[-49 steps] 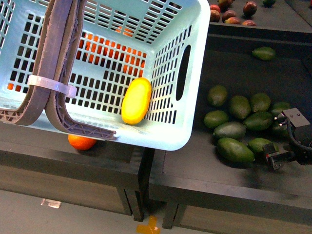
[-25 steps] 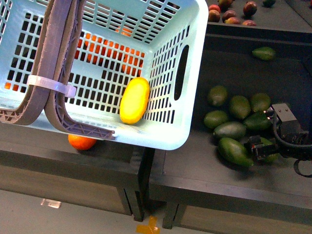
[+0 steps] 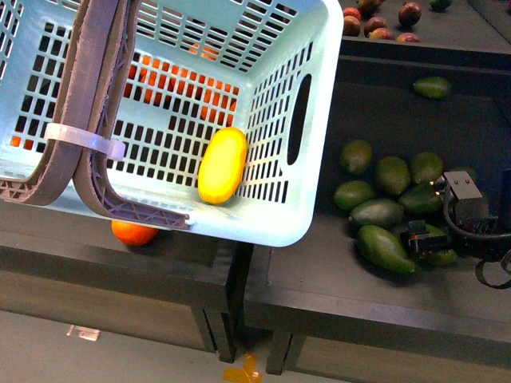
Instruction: Pick mango and avocado into basket
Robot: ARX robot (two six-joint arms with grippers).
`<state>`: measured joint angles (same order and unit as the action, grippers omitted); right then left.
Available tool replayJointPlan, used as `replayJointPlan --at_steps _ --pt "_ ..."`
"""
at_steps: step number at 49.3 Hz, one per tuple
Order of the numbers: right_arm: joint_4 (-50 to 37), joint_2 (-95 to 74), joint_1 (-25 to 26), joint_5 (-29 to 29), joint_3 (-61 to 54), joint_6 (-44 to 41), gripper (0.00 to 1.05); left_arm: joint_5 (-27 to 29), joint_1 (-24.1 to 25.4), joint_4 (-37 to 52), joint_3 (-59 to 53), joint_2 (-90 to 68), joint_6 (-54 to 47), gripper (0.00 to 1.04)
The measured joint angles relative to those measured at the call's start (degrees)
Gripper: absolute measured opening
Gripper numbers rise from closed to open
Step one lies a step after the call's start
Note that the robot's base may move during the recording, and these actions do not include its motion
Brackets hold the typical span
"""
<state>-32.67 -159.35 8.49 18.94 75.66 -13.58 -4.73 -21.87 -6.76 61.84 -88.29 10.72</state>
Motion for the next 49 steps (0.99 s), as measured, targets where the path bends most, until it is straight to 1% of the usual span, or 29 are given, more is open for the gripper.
replayJointPlan --at_steps 7,8,11,27,36,39,43,49 --pt "-0.92 -0.15 0.00 -0.35 -0.07 1.03 0.65 0.00 0.00 0.00 0.00 0.00 0.00 0.06" --pt "-1.16 -0.15 0.00 -0.37 -0.09 1.25 0.62 0.00 0.00 0.00 0.00 0.00 0.00 0.06" --pt "-2.23 0.04 0.04 -0.42 -0.74 2.27 0.60 0.00 0.02 0.00 0.00 0.00 0.00 0.06" --pt "-8.31 8.26 0.44 0.79 -9.66 9.51 0.59 0.00 0.00 0.00 0.00 0.00 0.00 0.06" --pt "-11.63 20.83 0.07 2.25 -18.47 13.92 0.59 -0.02 0.02 0.00 0.00 0.00 0.00 0.06" --pt "-12.24 26.71 -0.83 3.10 -22.67 15.43 0.59 0.00 0.02 0.00 0.00 0.00 0.00 0.06" --pt "-12.20 35.69 -3.39 3.78 -27.74 18.64 0.58 0.00 0.00 0.00 0.00 0.00 -0.02 0.06" --pt "-10.08 47.91 -8.35 3.43 -30.03 23.58 0.58 0.00 0.00 0.00 0.00 0.00 0.00 0.06"
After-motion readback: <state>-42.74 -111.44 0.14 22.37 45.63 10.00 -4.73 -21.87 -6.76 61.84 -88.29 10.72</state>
